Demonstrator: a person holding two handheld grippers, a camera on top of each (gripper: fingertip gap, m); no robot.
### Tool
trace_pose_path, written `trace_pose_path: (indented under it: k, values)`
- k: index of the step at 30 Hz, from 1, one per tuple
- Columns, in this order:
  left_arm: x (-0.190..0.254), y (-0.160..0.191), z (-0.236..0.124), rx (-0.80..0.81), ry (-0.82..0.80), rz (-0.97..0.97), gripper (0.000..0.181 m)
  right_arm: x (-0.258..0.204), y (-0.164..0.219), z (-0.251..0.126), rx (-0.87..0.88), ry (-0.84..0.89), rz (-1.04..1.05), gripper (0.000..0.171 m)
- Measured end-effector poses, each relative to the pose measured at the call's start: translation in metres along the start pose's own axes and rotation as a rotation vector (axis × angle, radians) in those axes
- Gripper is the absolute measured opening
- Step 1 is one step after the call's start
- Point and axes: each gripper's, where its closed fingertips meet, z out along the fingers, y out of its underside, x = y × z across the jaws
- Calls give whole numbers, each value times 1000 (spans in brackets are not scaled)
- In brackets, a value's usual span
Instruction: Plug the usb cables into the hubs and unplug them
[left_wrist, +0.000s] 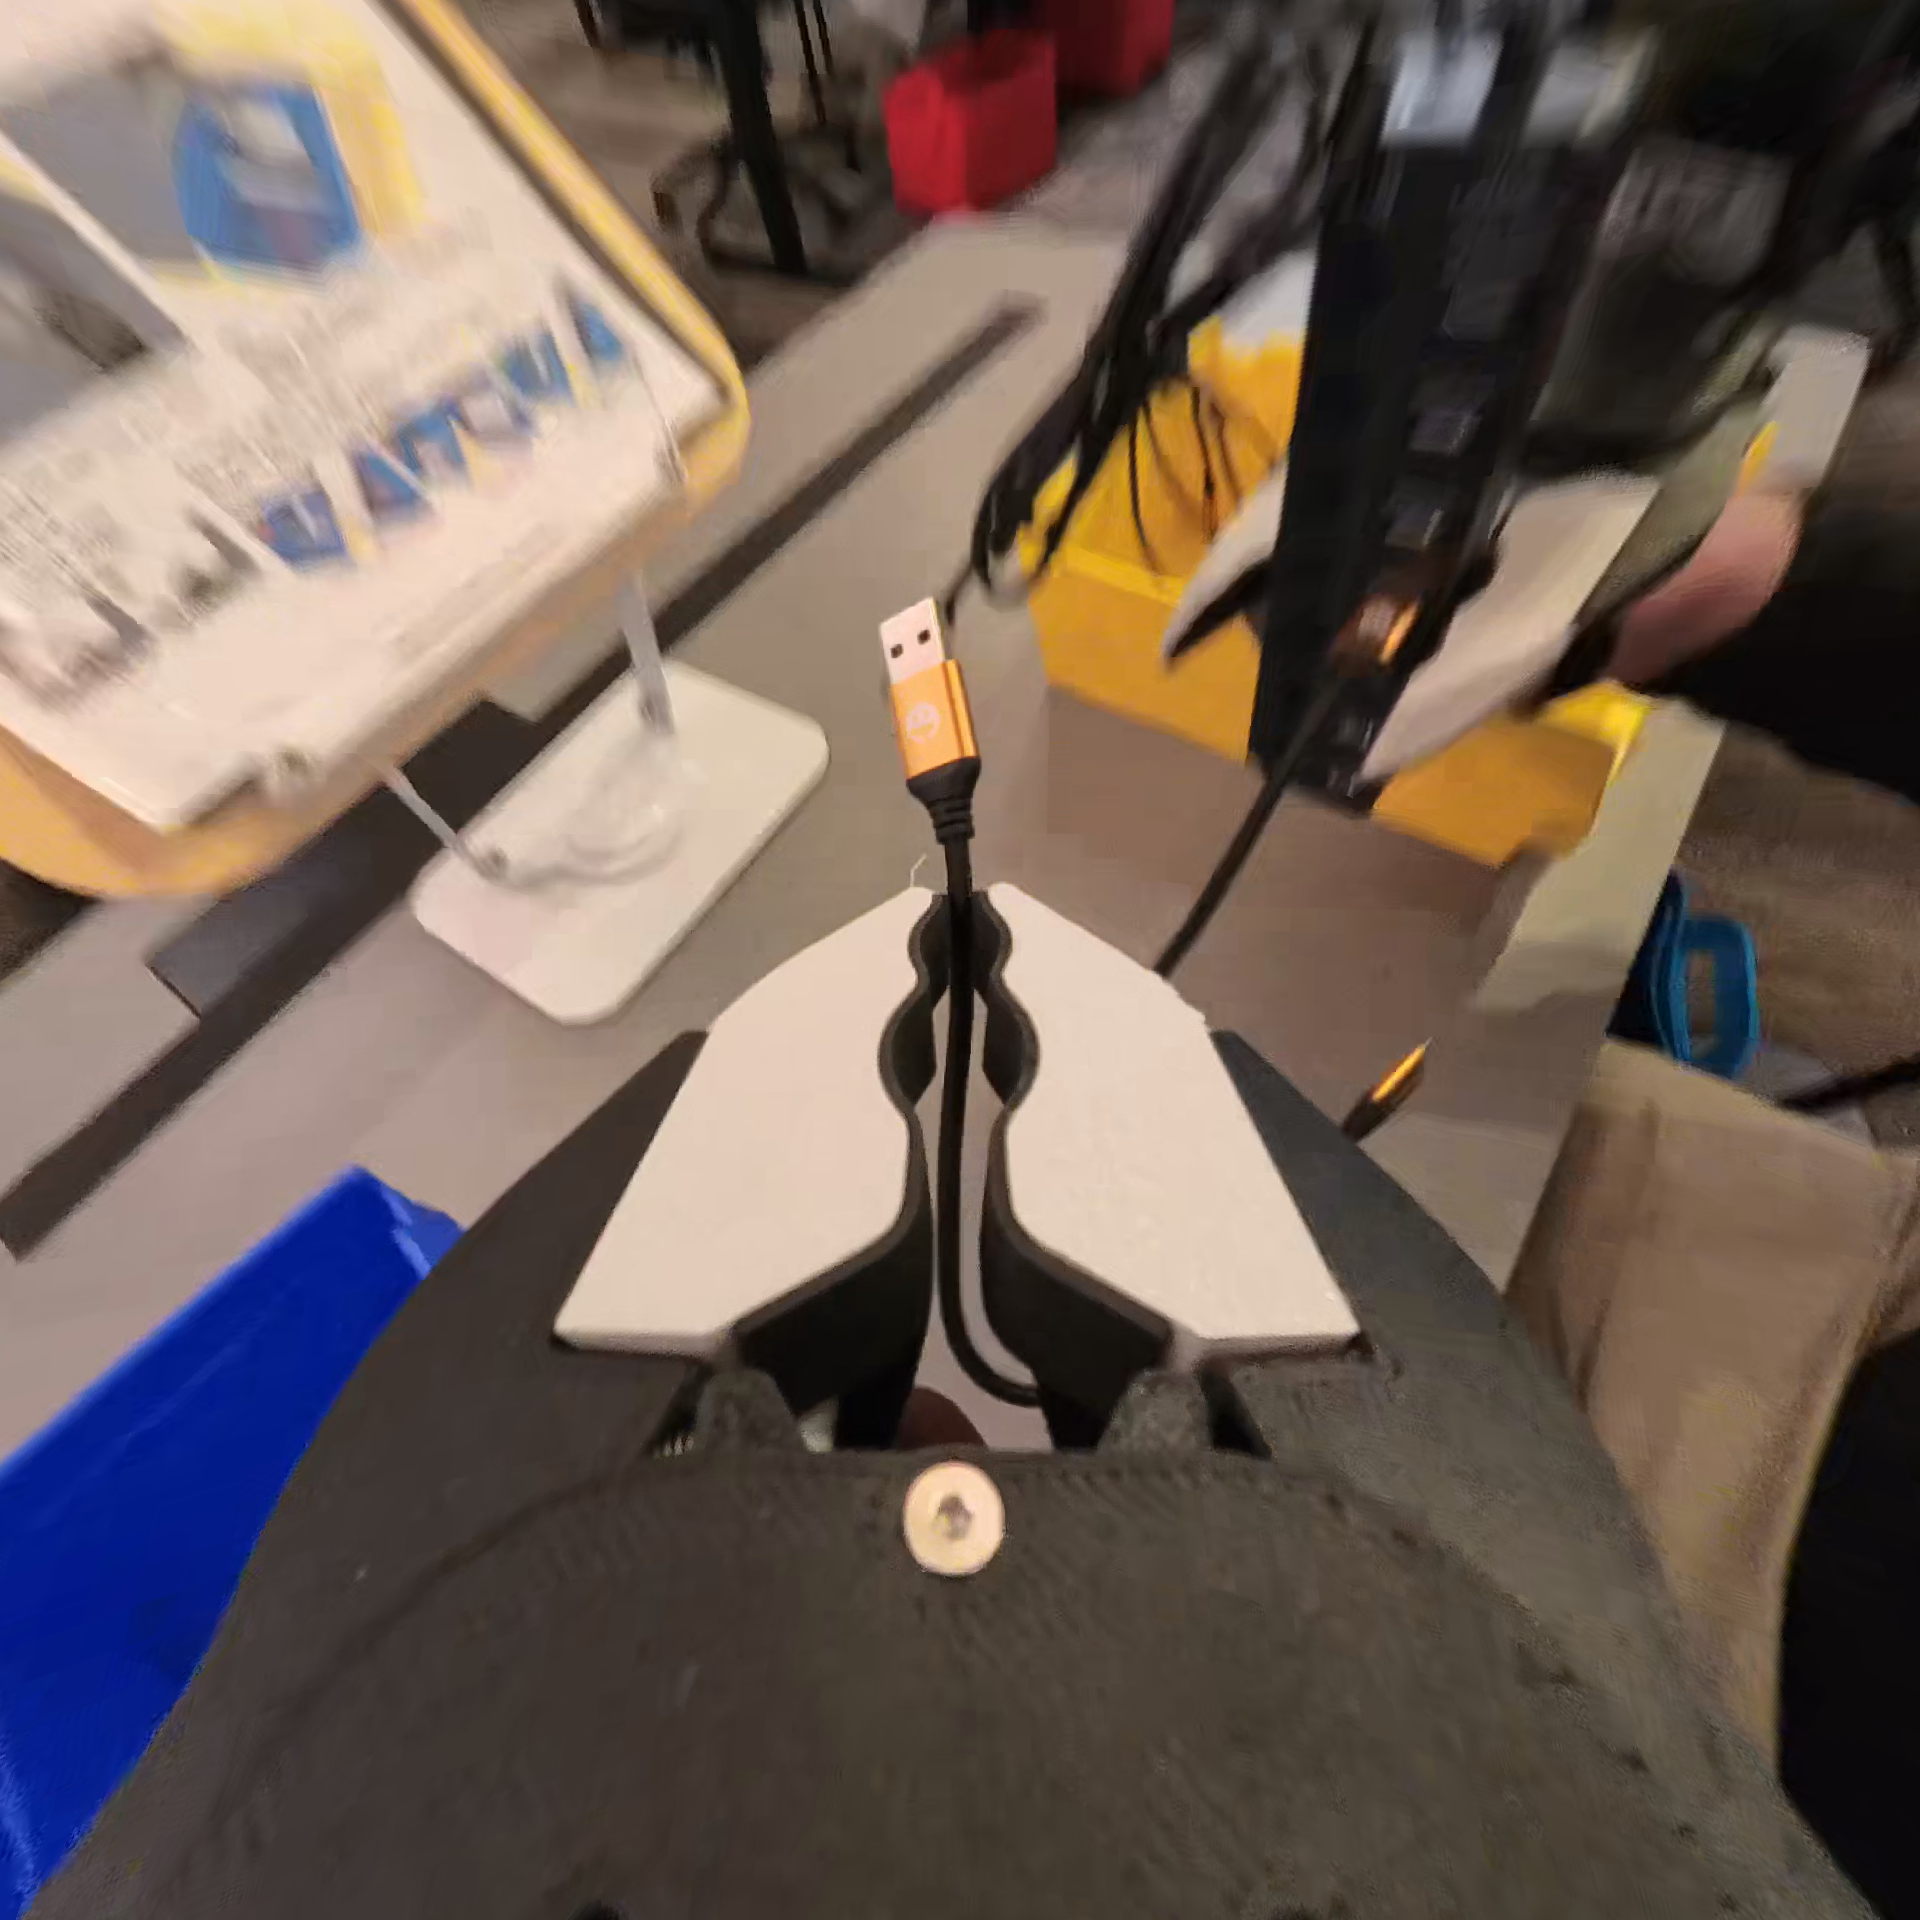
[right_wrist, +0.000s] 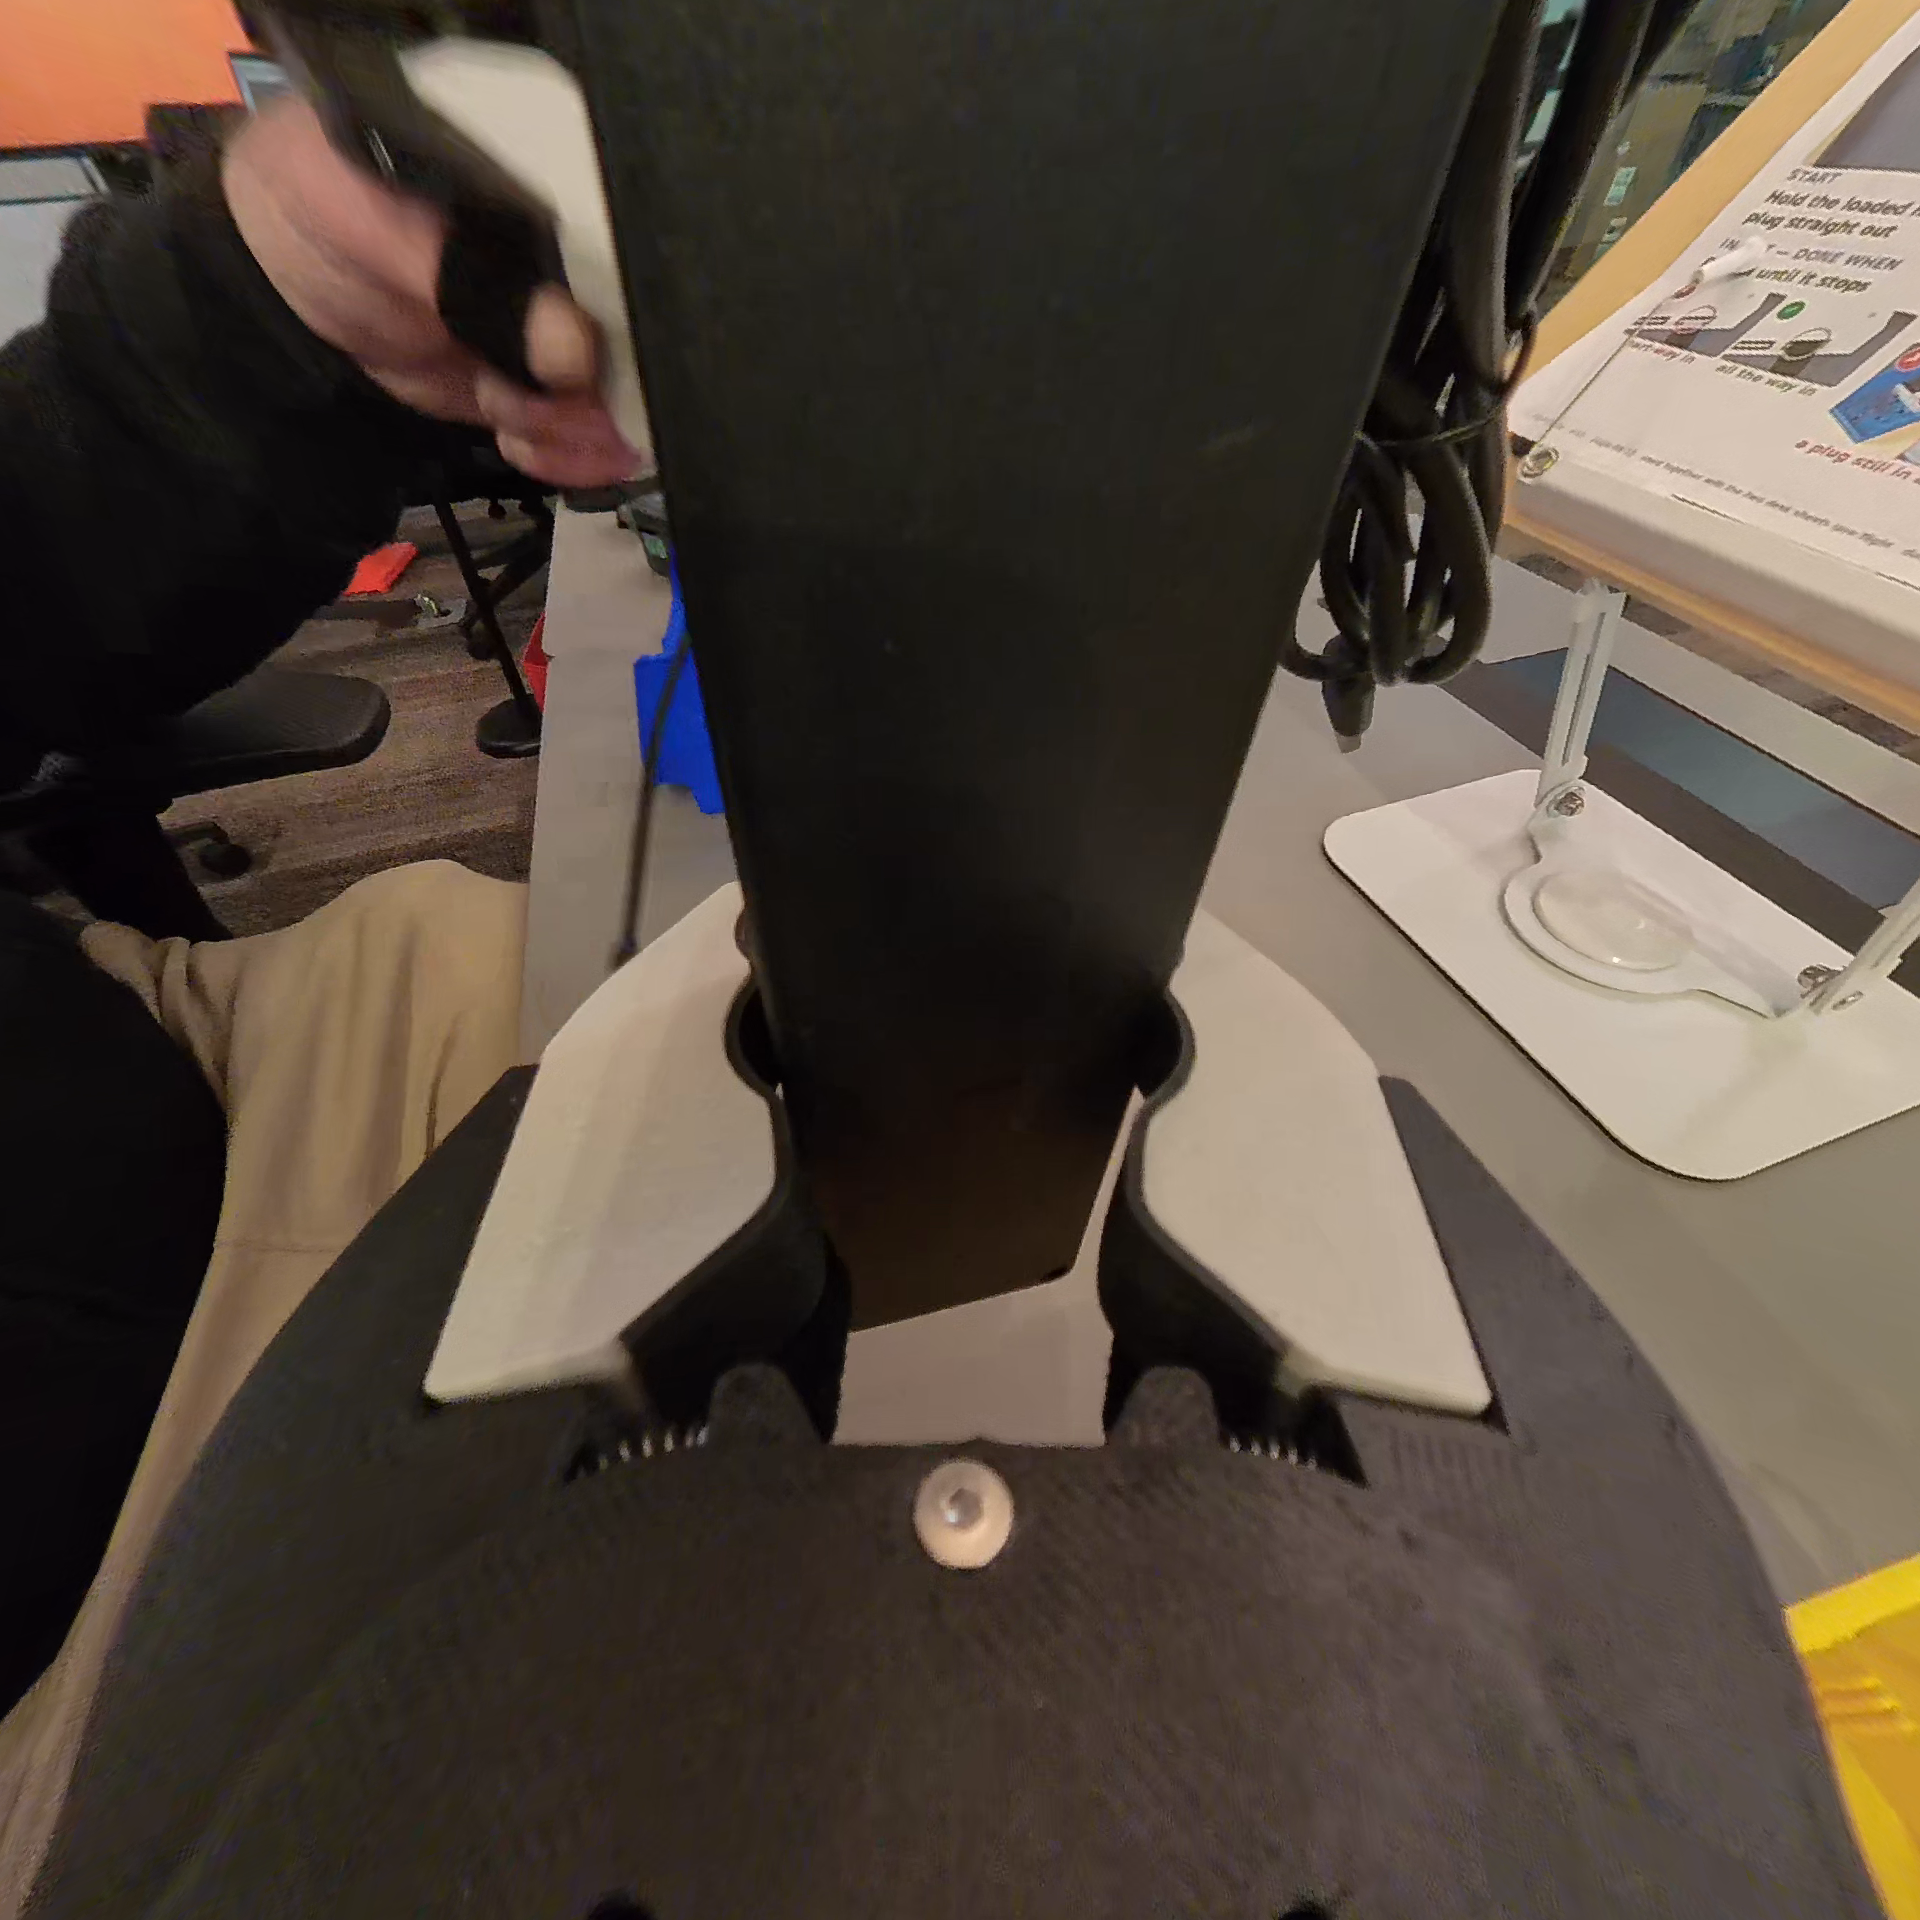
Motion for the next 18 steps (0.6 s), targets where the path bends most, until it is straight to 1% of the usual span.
trace_pose_path:
  k: [2, 3, 5, 7, 9, 10, 12, 14, 15, 18]
  values:
    - [4, 41, 17, -104, 46, -49, 4, 1, 0, 0, 0, 6, 2, 66]
    - [2, 62, 26, -152, 27, -56, 4, 1, 1, 0, -4, 7, 1, 66]
    - [0, 105, 42, -287, -6, -1, 4, 1, 2, 2, -16, 11, -3, 66]
    - [3, 138, 58, -371, -18, 15, 4, 1, 4, 3, -30, 13, -10, 66]
    - [0, 169, 69, -494, -52, 106, 4, 0, 5, 4, -39, 14, -17, 66]
    - [-1, 178, 74, -513, -67, 119, 4, -1, 5, 5, -40, 15, -18, 66]
    - [4, 193, 83, -555, -38, 98, 5, -1, 5, 5, -40, 13, -17, 66]
    - [2, 209, 90, -601, -43, 121, 5, -1, 5, 4, -38, 12, -15, 66]
    - [2, 213, 92, -611, -42, 124, 7, -1, 5, 4, -38, 11, -15, 66]
    - [0, 213, 101, -595, -58, 116, 25, -1, 5, 5, -37, 7, -15, 66]
